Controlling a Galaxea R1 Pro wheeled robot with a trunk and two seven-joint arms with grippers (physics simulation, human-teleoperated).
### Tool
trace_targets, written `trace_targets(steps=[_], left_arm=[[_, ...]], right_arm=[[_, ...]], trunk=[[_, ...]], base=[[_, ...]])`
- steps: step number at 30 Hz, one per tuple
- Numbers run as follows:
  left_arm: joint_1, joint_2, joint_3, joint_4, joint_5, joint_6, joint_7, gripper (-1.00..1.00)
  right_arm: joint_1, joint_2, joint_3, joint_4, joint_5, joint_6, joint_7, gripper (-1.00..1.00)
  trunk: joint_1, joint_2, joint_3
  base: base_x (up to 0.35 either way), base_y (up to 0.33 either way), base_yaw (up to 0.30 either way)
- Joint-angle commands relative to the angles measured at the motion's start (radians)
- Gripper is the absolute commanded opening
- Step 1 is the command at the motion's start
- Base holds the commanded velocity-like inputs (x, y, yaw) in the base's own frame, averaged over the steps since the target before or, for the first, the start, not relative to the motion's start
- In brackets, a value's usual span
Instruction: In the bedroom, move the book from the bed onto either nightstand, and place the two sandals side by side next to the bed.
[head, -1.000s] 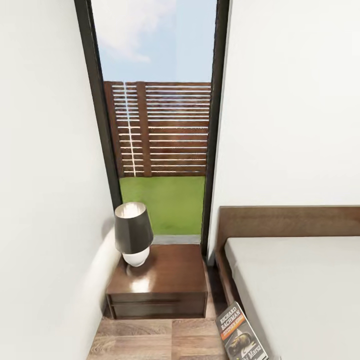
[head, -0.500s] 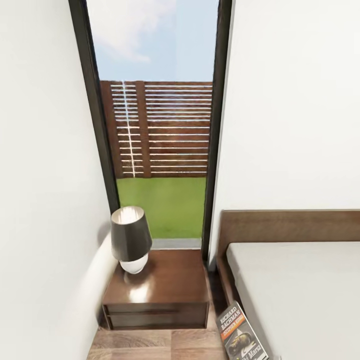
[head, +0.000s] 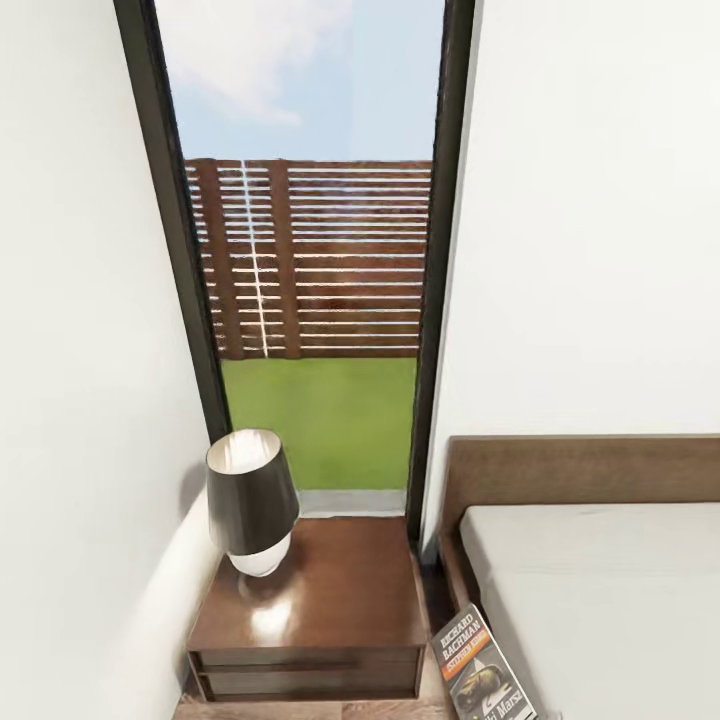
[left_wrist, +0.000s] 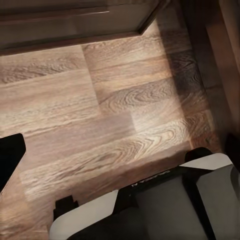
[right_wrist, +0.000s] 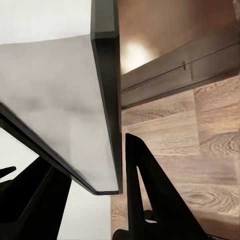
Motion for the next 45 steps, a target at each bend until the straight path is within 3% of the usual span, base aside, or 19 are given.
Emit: trace_targets(steps=[1,35,45], left_arm=[[-0.001,0.000,-0.008,0.001,0.007,-0.004,-0.003,1.00],[-0.002,0.000,-0.008,0.001,0.007,-0.004,-0.003,1.00],[-0.002,0.000,-0.007,0.001,0.007,-0.005,-0.003,1.00]], right_arm=[[-0.001,-0.001,0.005,-0.001,-0.012,0.006,0.003,-1.00],[-0.001,-0.001,0.005,-0.001,-0.012,0.006,0.004,-1.00],[-0.001,-0.001,0.005,-0.001,-0.012,0.007,0.004,-1.00]], trunk=[[0.001,-0.002,-0.002],[0.001,-0.002,-0.002],[0.001,-0.002,-0.002]], base=[[0.331,0.000,0.000],[0.330,0.035,0.000],[0.061,0.000,0.000]])
